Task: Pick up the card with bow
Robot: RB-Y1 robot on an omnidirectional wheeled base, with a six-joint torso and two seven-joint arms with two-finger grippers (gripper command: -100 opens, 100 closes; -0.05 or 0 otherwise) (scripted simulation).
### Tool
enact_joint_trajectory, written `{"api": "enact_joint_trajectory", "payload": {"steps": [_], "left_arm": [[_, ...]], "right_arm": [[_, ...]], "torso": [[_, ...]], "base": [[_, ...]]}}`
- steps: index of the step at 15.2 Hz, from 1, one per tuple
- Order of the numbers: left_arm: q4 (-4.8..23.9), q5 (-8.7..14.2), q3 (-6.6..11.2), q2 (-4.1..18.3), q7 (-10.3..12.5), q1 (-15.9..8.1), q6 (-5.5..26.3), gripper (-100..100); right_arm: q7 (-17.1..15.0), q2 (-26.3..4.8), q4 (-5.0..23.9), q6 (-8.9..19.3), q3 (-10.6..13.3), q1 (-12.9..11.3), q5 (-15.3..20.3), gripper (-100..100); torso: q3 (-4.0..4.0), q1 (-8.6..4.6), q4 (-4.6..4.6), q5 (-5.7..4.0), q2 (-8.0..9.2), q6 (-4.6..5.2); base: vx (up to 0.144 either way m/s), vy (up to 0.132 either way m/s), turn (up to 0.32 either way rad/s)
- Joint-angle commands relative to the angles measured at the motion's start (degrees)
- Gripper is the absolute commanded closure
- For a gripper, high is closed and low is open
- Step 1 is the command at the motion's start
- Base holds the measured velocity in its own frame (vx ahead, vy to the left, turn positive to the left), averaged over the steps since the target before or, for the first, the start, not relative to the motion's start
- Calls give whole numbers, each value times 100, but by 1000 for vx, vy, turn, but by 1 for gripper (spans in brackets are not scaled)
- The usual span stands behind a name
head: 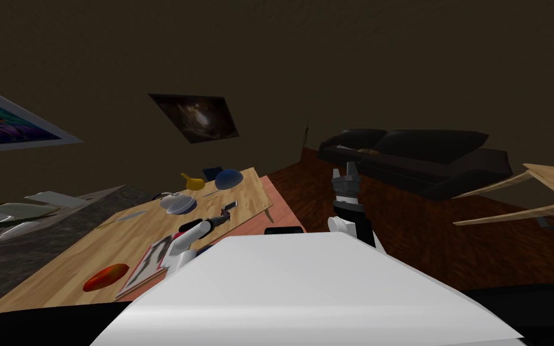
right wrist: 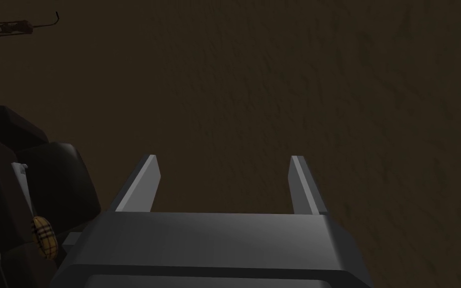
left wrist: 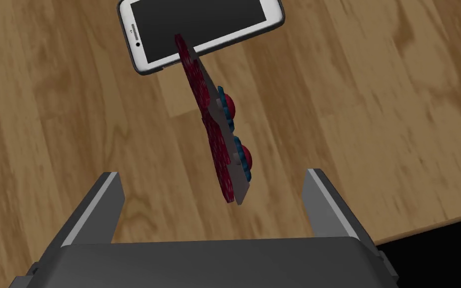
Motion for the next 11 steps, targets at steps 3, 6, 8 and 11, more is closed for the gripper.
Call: {"api": "enact_joint_trajectory", "payload": {"steps": [3, 6, 8, 11], "left_arm": [[160, 138, 158, -4, 289, -63, 395, -100], [257, 213, 241, -11, 436, -99, 587, -100], [475, 152, 232, -13, 361, -211, 397, -100], [702, 105, 247, -22, 337, -329, 272, -100]], "right_arm": [[0, 0, 0, 0, 0, 0, 0, 0], [0, 0, 0, 0, 0, 0, 0, 0], [0, 0, 0, 0, 0, 0, 0, 0], [0, -1, 0, 0, 0, -1, 0, 0]], "torso": [[2, 1, 1, 0, 3, 0], [2, 1, 1, 0, 3, 0], [3, 6, 1, 1, 6, 1], [12, 23, 5, 5, 22, 2]], "base": [[27, -31, 24], [27, -31, 22], [5, -7, -22], [-31, 22, -76]]}}
